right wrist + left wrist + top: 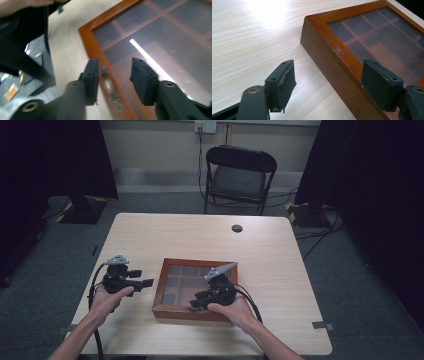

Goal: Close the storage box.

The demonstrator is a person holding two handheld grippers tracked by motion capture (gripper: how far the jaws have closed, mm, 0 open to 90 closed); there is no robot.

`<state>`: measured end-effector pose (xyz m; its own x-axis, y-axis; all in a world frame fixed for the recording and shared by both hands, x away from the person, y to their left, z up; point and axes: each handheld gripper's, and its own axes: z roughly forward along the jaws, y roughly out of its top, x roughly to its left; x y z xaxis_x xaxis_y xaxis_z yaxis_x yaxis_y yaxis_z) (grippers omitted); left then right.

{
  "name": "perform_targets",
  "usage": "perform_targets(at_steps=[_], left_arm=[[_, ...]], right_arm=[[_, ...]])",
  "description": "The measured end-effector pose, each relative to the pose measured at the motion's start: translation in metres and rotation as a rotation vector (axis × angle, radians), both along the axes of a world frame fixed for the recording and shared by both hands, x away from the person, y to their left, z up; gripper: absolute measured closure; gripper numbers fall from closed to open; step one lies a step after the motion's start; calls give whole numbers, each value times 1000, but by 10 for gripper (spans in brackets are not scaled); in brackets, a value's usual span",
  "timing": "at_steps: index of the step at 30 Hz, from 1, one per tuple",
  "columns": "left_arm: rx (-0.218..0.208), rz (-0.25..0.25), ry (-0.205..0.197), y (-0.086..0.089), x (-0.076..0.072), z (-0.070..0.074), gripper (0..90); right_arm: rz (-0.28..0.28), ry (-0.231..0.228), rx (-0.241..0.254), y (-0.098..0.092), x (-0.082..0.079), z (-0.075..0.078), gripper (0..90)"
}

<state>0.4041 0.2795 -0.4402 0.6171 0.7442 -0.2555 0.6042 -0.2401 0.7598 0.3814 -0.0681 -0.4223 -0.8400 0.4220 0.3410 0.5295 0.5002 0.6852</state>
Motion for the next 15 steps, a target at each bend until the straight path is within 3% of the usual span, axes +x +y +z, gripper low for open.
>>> perform_targets(at_steps=[7, 15], left_arm=[[-2, 22, -9, 4, -3, 3, 270], [19, 23, 4, 7, -6, 3, 269]], right_arm=[[-180, -55, 36, -31, 3, 14, 383], [-355, -102, 48, -83, 2, 20, 268]])
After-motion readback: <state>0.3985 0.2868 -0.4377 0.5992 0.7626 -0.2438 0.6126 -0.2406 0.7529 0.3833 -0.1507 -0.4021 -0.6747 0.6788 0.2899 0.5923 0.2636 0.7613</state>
